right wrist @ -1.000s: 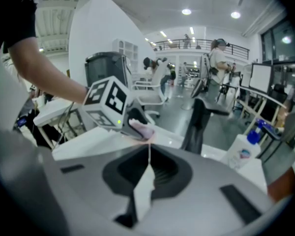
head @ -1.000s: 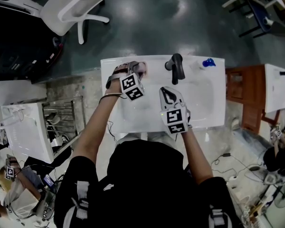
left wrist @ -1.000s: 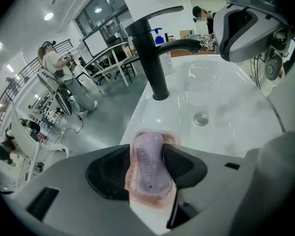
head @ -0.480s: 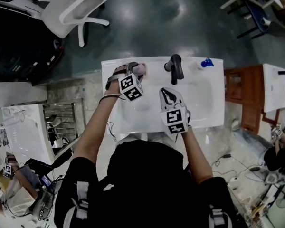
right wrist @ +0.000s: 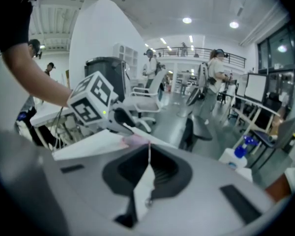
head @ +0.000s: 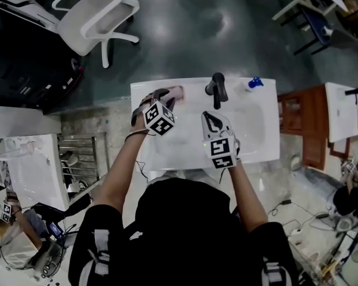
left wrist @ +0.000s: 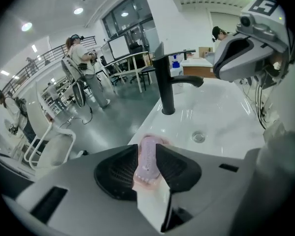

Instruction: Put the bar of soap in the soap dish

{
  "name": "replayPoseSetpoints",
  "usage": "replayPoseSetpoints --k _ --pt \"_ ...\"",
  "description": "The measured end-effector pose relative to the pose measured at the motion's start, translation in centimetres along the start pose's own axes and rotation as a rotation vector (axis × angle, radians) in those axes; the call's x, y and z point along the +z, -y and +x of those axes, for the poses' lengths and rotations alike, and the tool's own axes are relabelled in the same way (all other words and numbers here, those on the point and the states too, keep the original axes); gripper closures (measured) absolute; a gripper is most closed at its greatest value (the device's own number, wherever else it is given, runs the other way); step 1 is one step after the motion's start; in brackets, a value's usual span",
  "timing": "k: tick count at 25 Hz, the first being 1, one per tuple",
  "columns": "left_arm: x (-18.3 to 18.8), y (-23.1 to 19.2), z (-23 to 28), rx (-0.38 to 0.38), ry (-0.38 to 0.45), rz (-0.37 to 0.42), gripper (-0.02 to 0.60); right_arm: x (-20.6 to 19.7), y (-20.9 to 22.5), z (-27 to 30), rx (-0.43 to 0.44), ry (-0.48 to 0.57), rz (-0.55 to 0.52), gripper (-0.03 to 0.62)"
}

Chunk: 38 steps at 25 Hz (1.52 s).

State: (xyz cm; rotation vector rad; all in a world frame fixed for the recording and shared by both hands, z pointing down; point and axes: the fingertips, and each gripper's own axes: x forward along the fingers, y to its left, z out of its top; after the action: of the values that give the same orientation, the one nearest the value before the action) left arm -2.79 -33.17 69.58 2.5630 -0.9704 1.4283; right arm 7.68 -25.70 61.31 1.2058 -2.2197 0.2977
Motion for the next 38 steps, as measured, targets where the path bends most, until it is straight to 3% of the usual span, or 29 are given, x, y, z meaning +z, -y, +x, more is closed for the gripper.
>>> replayPoseSetpoints --k 4,9,15,19,24,28,34,38 --pt "-0.1 0.2 -2.1 0.022 0.029 -0.081 0.502 1.1 -0.2 -0.7 -0.002 0.021 -0.004 0.559" --pt "0.2 0.6 -5.0 0.05 0.084 -0.124 0.554 2.5 -0.1 -1.8 -0.026 0.044 0.004 0.559" --pt "1.2 1.4 -9.4 0.064 0.176 -0.204 0.557 5.2 -0.7 -3.6 -0.02 0.111 -0.013 0.559" --pt "1.7 2.3 -12.4 0.096 0.219 -0.215 0.557 7.3 -0.8 -4.9 -0.019 0.154 -0.027 0.559" --pt "3.2 2.5 -15.8 0.079 0.314 -0.284 0.558 9.3 -0.9 -6.2 -0.02 0.205 -0.036 0.559" --pt "5.7 1.1 -19.1 0.125 0.41 -0.323 0.558 11.4 -0.3 -7.5 -0.037 0.253 -0.049 0.559" --pt "9.2 -1.1 -24.3 0.215 0.538 -0.313 0.558 15.2 0.8 -9.6 -0.076 0.333 -0.053 0.56" --pt "10.7 -2.8 -27.5 0.274 0.622 -0.362 0.558 18.2 1.4 -11.7 -0.089 0.408 -0.054 0.56"
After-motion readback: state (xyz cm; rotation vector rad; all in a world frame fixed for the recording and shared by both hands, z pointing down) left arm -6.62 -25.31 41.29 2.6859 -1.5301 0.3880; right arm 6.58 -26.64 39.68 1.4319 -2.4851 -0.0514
